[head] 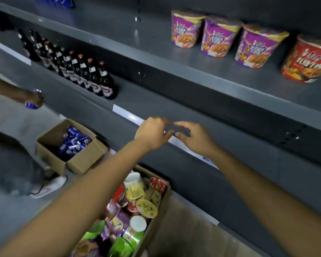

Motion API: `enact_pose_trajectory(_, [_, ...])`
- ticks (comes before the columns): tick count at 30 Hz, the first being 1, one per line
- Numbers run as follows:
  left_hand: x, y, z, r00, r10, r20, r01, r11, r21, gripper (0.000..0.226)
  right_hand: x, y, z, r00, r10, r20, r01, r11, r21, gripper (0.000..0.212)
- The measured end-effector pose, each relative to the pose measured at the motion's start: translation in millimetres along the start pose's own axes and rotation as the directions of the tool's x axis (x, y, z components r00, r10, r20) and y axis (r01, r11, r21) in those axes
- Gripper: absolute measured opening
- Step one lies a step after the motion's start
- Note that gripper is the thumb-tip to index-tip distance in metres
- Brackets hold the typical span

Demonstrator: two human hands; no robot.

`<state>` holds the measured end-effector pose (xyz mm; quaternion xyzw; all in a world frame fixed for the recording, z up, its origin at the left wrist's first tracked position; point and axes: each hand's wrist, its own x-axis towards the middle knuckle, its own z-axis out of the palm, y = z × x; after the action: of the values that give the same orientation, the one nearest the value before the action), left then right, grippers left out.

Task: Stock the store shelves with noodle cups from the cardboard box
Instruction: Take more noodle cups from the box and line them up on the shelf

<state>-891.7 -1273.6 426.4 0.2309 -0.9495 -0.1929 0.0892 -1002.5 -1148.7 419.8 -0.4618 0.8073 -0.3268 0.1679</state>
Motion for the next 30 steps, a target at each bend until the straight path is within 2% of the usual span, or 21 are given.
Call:
enact_pose_trajectory(9, [-51.8,-41.9,56.8,0.983,-0.11,0.144,0.106,0.994,0.034,0.038,-32.6,27.5,75.2,0.973,0.094,0.213,-0.104,0.994,0.035,0.041])
enact_pose_trajectory(16, [-93.7,-94.6,91.9,0.949,-0.171,0.267,0.181,0.983,-0.013,0.035,-47.2,29.9,150.6,0.939,0.161,0.305,-0.19,0.979,0.069,0.034])
enact_pose_trajectory(26, [-185.3,-200.5,177.3,0.825,-0.306,0.475,0.313,0.947,0.068,0.052,-90.5,45.7,304.8,0.824,0.262,0.502,-0.336,0.94,0.06,0.037])
enact_pose_trajectory(30, [-230.0,-237.6,216.0,0.769,-0.365,0.526,0.365,0.925,0.108,0.064,-122.3,60.3,365.9,0.797,0.317,0.514,-0.399,0.915,0.054,0.037])
